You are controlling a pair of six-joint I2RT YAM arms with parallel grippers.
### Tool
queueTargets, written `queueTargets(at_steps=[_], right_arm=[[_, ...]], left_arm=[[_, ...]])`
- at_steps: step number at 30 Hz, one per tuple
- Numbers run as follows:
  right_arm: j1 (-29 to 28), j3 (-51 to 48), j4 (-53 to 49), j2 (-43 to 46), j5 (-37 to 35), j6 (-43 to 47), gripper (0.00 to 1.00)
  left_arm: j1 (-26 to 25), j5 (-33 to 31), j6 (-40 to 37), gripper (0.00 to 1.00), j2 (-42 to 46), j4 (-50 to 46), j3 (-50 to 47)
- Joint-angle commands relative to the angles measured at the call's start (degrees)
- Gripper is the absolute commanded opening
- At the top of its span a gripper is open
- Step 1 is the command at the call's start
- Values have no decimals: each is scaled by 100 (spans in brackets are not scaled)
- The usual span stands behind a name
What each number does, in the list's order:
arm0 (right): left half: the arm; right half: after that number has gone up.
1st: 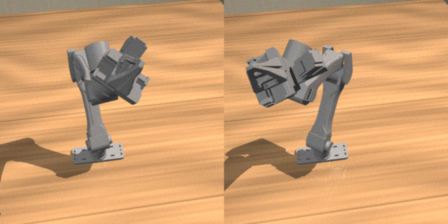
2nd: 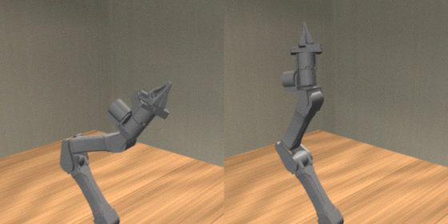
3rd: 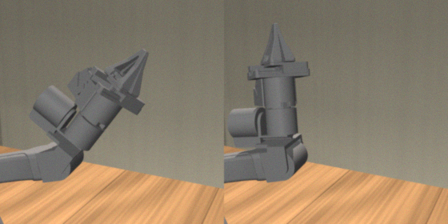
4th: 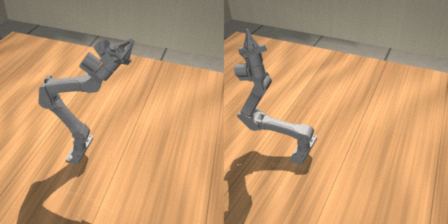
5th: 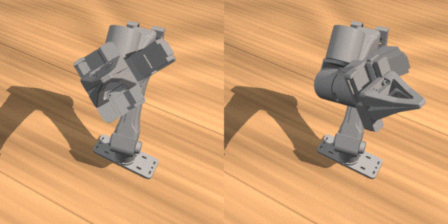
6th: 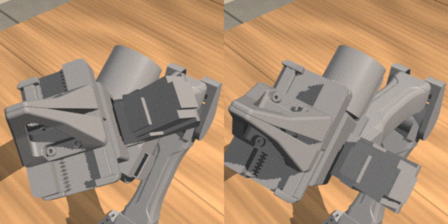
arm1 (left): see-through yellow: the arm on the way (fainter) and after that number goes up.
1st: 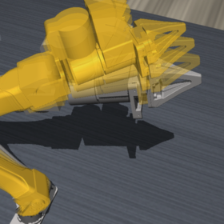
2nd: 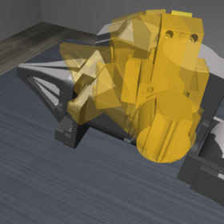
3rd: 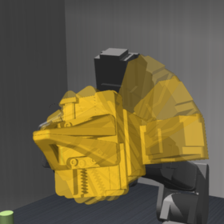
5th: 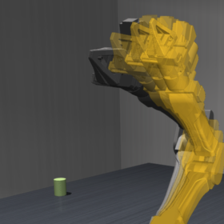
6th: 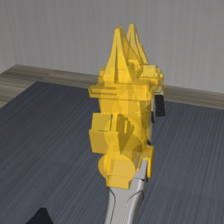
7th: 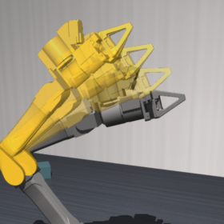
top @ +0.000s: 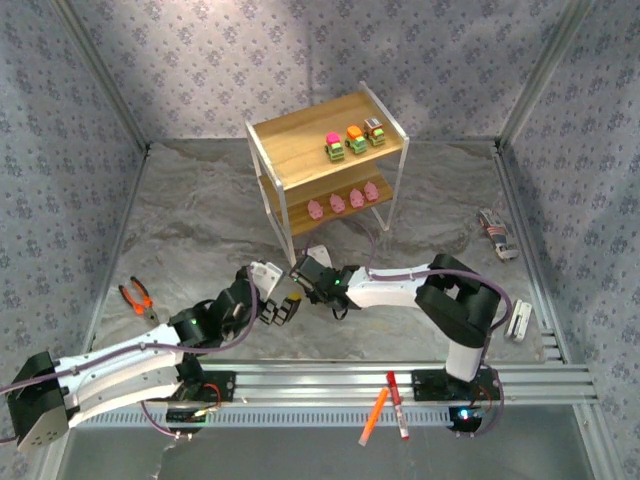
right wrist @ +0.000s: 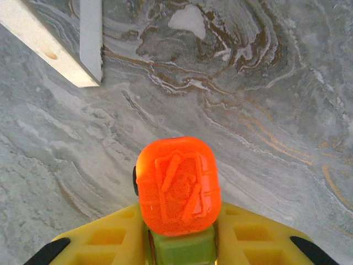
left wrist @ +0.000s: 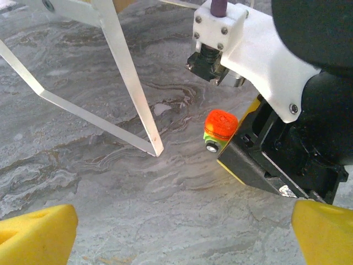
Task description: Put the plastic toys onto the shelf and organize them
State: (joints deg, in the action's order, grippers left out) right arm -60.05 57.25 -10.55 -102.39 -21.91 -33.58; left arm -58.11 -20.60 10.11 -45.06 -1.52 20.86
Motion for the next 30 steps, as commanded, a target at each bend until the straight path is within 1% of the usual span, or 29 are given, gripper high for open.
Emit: queueTargets(at_steps=[1,16,30], right_arm=[[-38,-45,-167,191,-194,-28,30],[-86,-136,-415,753,-398,-35,30],[-170,-84,-933,1683,-651,15,28]], left_arm=[[36,-49,79,99,181,16,79],[36,-56,79,100,252,20,49],[36,-39,79,100,250,29,58]])
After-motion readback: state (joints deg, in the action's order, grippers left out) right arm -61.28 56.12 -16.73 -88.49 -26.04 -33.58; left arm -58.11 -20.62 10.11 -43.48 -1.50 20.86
